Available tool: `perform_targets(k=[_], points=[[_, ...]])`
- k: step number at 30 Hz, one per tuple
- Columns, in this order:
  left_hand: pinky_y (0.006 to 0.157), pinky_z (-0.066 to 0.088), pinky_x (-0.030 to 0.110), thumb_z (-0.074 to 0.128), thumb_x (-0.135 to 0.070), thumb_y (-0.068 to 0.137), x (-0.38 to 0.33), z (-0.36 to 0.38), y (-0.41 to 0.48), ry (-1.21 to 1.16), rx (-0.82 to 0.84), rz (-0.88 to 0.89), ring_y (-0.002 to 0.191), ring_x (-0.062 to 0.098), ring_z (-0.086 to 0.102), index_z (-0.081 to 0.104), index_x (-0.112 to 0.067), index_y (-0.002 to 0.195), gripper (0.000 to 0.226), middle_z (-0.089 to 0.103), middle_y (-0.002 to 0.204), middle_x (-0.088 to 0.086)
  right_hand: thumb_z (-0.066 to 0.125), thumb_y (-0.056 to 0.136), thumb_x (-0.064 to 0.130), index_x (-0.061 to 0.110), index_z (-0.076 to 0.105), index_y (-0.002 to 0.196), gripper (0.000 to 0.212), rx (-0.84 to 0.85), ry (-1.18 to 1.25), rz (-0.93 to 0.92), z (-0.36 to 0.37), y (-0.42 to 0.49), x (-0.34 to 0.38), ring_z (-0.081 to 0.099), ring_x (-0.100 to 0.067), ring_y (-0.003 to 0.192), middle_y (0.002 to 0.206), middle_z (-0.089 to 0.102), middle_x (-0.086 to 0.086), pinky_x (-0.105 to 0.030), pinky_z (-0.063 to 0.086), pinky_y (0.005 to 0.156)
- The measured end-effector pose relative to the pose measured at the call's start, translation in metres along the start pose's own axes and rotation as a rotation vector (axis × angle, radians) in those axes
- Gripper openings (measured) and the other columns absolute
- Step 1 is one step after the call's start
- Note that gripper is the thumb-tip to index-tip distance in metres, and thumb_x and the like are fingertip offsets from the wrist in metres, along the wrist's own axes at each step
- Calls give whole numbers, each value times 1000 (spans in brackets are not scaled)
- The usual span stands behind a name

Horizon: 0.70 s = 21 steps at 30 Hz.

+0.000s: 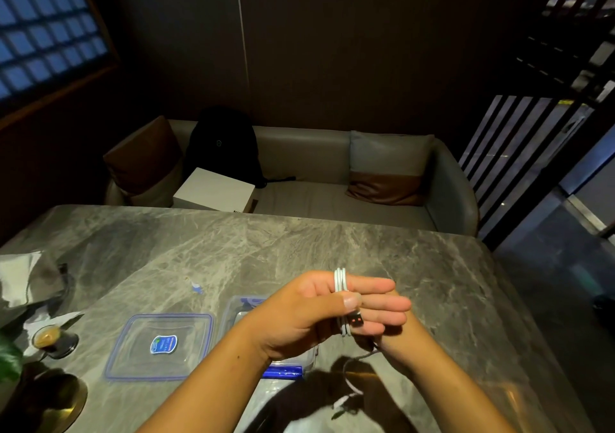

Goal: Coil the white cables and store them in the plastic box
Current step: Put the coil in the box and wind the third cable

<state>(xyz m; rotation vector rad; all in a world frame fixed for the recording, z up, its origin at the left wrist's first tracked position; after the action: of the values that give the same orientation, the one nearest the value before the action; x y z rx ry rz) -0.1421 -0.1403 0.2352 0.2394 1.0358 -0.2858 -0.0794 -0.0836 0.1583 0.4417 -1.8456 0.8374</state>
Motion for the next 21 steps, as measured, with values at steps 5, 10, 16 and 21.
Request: perform_targets(k=[5,10,16,21], points=[[108,46,39,39,-3,101,-8,-11,-1,-35,-58,15,128,38,55,47,4,140,40,56,138,24,40,102,7,10,57,55,51,47,59,12,28,-14,3,40,-14,41,42,49,2,-30,31,47],[106,48,36,40,-4,102,0,-18,-1,6,-101,-36,128,35,56,47,2,140,39,58,137,21,47,103,18,14,71,86,30,137,14,-133,34,-34,17,44,-9,43,54,59,-3,-19,38,49],[102,51,35,41,-4,100,4,-15,3,-52,-100,-24,124,35,59,53,1,135,38,59,135,23,57,92,23,9,68,87,18,201,-57,-135,32,-47,21,55,-15,49,60,68,-6,-25,46,58],[101,51,36,39,-4,101,1,-24,5,-20,-175,15,123,34,60,52,2,135,37,61,133,21,59,93,18,10,70,87,14,248,-91,-84,30,-58,22,58,-16,53,63,70,-8,-28,47,58]])
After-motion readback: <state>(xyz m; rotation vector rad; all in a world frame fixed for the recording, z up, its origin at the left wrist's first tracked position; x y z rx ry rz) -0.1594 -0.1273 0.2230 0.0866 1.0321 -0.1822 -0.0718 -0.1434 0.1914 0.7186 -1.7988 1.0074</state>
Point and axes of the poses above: each hand's wrist, its own y-axis towards the middle knuckle, its own z-axis out of the palm, x = y × z, the point moved 9 cm from there along y, towards the middle knuckle
